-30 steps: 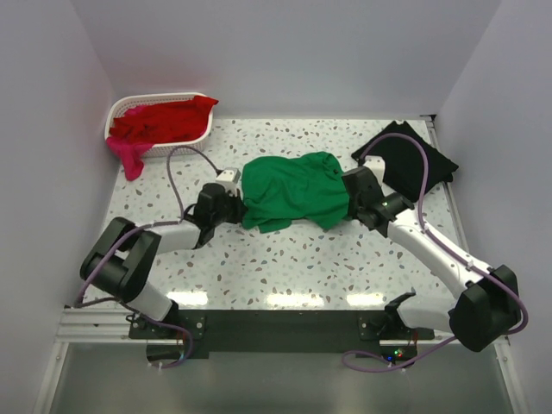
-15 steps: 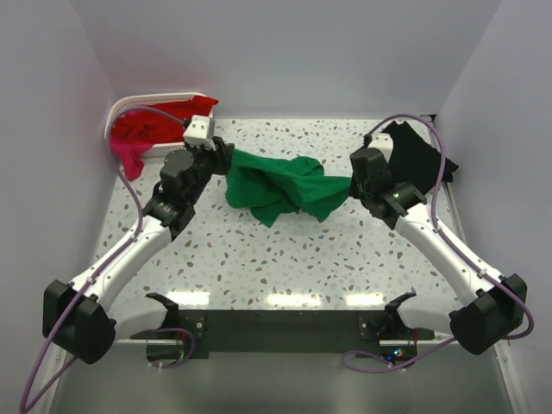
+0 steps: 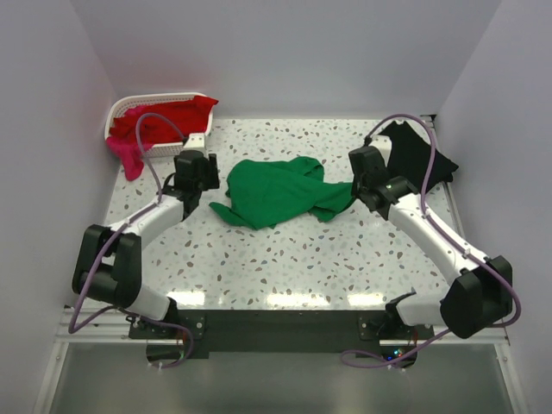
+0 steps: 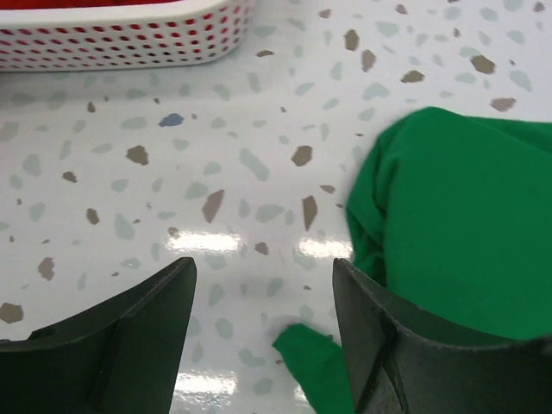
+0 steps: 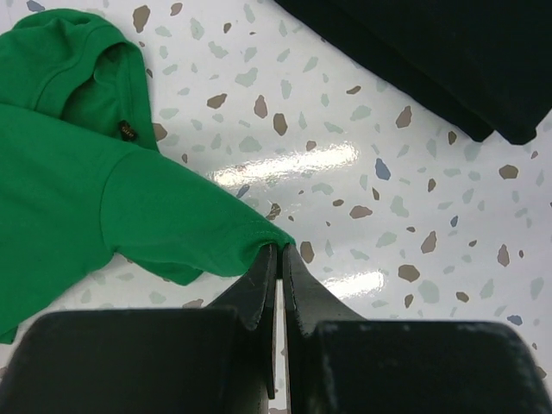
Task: Fold and stack the t-shirts
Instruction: Flatten the tshirt out
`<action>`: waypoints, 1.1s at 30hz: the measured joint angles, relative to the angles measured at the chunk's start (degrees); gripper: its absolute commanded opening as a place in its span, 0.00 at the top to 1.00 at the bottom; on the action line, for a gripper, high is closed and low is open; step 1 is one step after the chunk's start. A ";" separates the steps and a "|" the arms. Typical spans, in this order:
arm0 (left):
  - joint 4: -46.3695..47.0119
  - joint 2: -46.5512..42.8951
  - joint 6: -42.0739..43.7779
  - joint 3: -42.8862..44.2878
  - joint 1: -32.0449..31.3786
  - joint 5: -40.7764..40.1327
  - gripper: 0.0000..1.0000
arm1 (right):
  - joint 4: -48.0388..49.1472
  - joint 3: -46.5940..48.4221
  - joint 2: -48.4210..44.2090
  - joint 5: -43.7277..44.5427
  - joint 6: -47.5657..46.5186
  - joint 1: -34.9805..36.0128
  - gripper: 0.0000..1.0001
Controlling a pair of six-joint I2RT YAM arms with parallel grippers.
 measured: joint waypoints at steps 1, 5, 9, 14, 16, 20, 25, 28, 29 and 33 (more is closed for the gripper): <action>-0.04 -0.04 -0.39 -0.02 1.57 0.22 0.31 | 0.13 0.00 0.11 -0.04 -0.02 -0.02 1.00; -1.66 0.15 -1.49 0.02 5.92 1.99 0.32 | 0.68 0.00 0.35 -1.05 -0.20 -0.07 1.00; -3.54 3.02 -3.74 0.00 6.38 5.38 0.36 | 1.29 0.00 1.42 -2.16 -0.42 -0.07 1.00; -3.30 4.52 -7.96 -3.87 6.29 9.29 0.39 | 1.92 0.00 2.21 -4.02 -0.46 -0.07 1.00; -2.23 3.89 -9.88 -6.97 6.29 10.25 0.39 | 2.36 0.00 2.21 -4.52 -0.50 -0.07 1.00; -0.07 0.74 -14.29 -13.11 6.29 11.37 0.39 | 2.86 -0.02 2.21 -4.85 -0.63 -0.07 1.00; 4.26 -1.66 -18.18 -16.48 6.29 12.57 0.39 | 3.30 -0.50 2.14 -5.51 -0.70 -0.07 1.00; 5.92 -1.64 -19.32 -17.03 6.29 13.51 0.39 | 3.30 -0.70 2.10 -5.81 -0.83 -0.07 1.00; 6.58 -1.60 -19.74 -17.09 6.29 14.10 0.40 | 3.30 -0.70 2.10 -5.81 -0.85 -0.07 1.00; 8.35 -1.20 -20.31 -17.14 6.29 15.56 0.49 | 3.30 -0.72 2.10 -5.81 -0.85 -0.07 1.00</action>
